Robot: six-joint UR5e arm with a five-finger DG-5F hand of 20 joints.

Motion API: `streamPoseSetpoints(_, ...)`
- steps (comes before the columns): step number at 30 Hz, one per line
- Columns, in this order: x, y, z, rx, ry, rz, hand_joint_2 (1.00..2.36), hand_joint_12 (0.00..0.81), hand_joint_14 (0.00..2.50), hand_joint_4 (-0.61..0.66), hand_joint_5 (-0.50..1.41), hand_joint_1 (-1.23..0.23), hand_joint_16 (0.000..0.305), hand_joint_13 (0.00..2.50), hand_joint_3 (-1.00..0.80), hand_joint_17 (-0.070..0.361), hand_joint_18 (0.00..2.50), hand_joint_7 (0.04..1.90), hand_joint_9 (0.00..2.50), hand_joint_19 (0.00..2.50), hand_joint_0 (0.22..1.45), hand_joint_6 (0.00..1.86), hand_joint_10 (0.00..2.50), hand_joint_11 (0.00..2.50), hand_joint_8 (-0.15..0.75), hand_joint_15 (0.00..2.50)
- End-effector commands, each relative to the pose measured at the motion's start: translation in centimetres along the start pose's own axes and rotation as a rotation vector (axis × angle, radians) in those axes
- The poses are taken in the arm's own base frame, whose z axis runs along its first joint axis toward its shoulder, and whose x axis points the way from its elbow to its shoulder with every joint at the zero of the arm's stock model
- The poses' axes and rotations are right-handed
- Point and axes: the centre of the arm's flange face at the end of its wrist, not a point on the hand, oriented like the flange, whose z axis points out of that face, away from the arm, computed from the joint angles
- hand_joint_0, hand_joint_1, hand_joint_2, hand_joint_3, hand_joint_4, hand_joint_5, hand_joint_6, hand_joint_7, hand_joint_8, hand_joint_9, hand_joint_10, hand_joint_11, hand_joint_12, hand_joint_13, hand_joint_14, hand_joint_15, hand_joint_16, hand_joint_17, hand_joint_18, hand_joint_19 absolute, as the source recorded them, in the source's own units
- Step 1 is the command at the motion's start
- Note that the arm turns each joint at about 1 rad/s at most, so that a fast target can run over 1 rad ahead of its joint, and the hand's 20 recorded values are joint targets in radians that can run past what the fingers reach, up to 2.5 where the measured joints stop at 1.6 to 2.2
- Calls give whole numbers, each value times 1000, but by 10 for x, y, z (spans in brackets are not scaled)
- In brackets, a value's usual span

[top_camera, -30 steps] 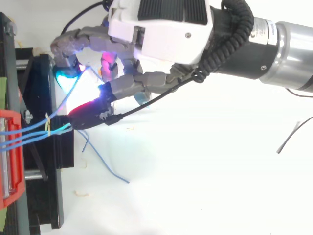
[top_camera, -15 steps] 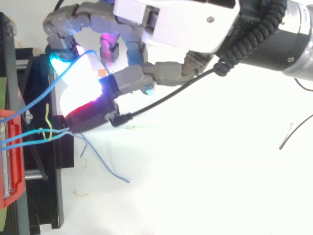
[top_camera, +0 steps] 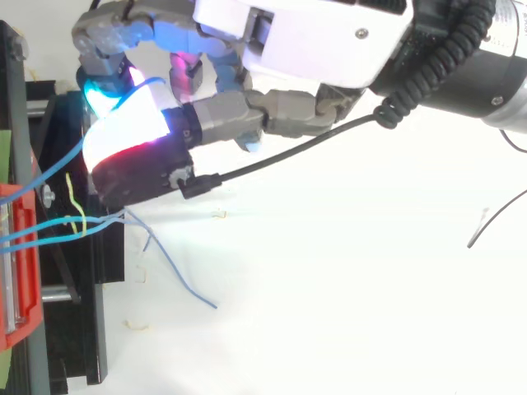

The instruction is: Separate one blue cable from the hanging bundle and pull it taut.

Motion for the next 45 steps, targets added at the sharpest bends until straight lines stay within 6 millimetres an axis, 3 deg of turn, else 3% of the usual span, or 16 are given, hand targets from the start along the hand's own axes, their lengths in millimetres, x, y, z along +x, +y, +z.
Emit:
streamPoseSetpoints(1, 0, 0, 0, -1, 1, -2, 1000, 279, 15, 54, 142, -423, 47, 1130, -500, 106, 676, 1285, 1846, 585, 620, 503, 11, 275, 106, 495)
streamPoseSetpoints(4, 1, 0, 0, 0, 2, -8, 1000, 287, 16, 132, 125, -738, 52, 1062, -500, 117, 637, 1279, 1756, 562, 617, 503, 12, 326, 144, 522)
streamPoseSetpoints(6, 1, 0, 0, 0, 2, -13, 1000, 280, 16, 125, 127, -790, 52, 1075, -500, 118, 629, 1260, 1755, 563, 631, 503, 14, 322, 145, 518)
streamPoseSetpoints(12, 1, 0, 0, 1, 1, -13, 1000, 259, 16, 148, 137, -740, 47, 1141, -493, 106, 698, 1263, 1859, 555, 699, 503, 12, 326, 102, 511)
streamPoseSetpoints(24, 6, 4, -4, 4, 34, -30, 1012, 261, 17, 131, 143, -803, 49, 1164, -197, 110, 737, 1232, 1888, 530, 715, 504, 13, 307, 110, 496)
streamPoseSetpoints(32, 4, 9, -18, 12, 136, -258, 1011, 259, 15, 137, 136, -818, 50, 1194, -166, 112, 752, 1196, 1892, 520, 715, 506, 11, 291, 125, 500)
streamPoseSetpoints(39, -12, 29, -21, -43, 115, -568, 1012, 260, 15, 175, 127, -816, 48, 1194, -174, 109, 755, 1159, 1883, 529, 717, 506, 12, 301, 121, 505)
streamPoseSetpoints(45, -22, 45, -25, -85, 96, -718, 1012, 260, 17, 182, 122, -809, 47, 1192, -174, 107, 747, 1131, 1874, 529, 715, 507, 12, 307, 120, 513)
